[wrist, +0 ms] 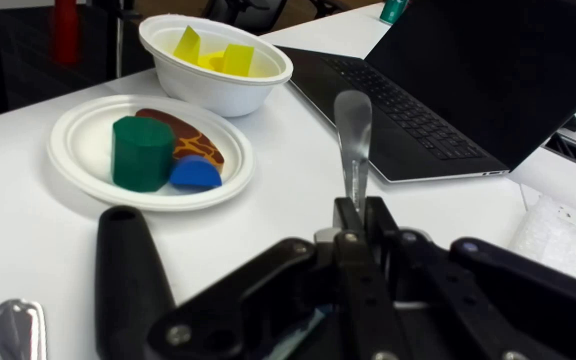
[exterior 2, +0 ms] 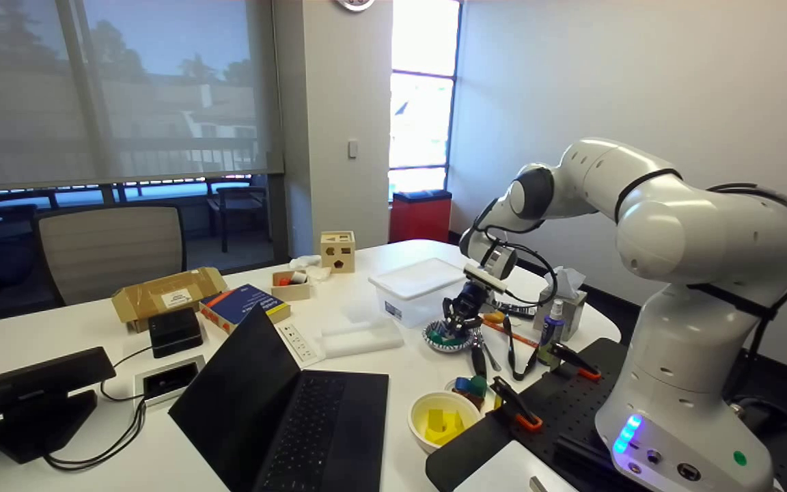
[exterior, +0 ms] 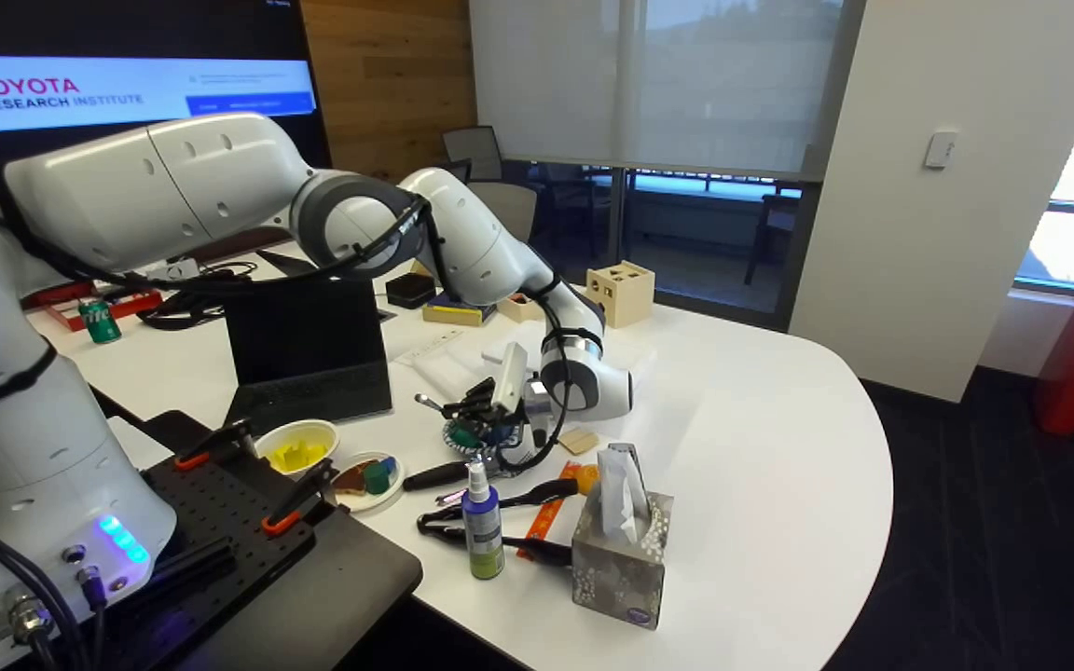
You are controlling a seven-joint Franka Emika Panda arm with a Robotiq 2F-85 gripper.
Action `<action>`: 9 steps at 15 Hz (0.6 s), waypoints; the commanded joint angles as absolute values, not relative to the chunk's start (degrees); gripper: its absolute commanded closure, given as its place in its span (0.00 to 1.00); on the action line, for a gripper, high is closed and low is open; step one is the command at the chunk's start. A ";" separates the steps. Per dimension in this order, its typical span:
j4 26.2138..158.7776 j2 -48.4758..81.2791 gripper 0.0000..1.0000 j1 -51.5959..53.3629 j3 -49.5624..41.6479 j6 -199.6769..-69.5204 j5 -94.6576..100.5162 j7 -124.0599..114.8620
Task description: Use the spoon to stir the contents in the bowl
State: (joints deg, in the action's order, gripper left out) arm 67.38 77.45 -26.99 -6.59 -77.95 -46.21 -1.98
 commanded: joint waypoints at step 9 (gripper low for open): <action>65.63 78.65 0.98 -27.40 -2.72 -74.96 -49.42 -3.61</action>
State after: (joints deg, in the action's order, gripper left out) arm 65.73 77.91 -26.12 -3.16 -77.08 -47.67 -1.46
